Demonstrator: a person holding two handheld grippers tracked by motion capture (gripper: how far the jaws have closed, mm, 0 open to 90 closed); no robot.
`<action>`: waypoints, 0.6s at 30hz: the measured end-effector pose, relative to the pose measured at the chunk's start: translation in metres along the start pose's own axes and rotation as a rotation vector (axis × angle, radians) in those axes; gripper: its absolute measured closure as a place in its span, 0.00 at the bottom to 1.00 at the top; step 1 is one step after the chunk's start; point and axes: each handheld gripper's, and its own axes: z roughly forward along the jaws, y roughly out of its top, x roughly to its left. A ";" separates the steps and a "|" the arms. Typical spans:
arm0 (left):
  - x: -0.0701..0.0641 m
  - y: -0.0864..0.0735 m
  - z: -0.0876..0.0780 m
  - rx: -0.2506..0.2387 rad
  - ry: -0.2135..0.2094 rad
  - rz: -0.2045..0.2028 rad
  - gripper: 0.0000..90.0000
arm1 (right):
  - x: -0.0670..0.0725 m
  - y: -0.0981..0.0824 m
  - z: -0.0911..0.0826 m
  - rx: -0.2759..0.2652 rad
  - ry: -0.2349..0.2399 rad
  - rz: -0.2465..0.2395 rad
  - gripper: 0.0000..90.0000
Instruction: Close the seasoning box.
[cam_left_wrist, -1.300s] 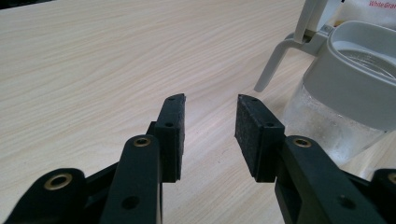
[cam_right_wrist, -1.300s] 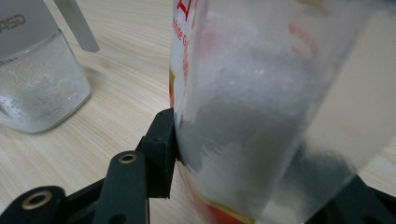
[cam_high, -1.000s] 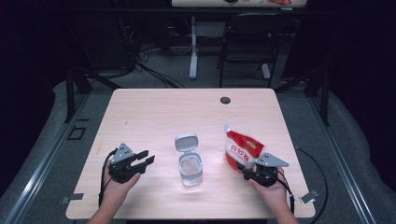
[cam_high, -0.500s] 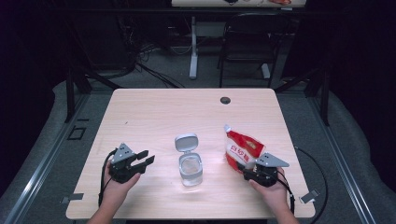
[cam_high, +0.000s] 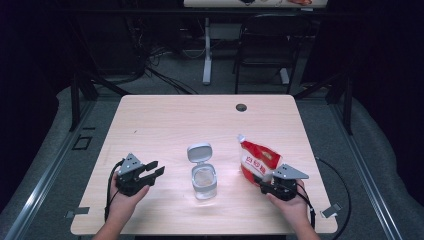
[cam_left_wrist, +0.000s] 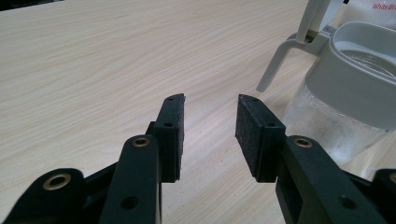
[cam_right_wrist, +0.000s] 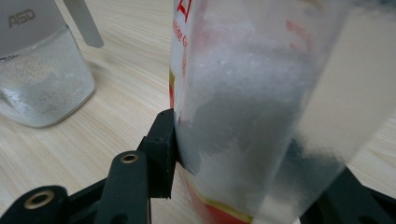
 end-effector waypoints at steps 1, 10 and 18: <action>0.000 0.000 0.000 -0.001 0.000 -0.001 0.70 | 0.000 0.001 -0.001 0.009 -0.008 -0.017 0.58; 0.000 0.000 0.000 0.002 -0.001 -0.002 0.69 | 0.004 0.008 -0.008 -0.016 -0.037 -0.061 0.58; 0.000 0.000 -0.001 0.003 0.001 -0.003 0.69 | 0.008 0.016 -0.016 -0.037 -0.073 -0.112 0.59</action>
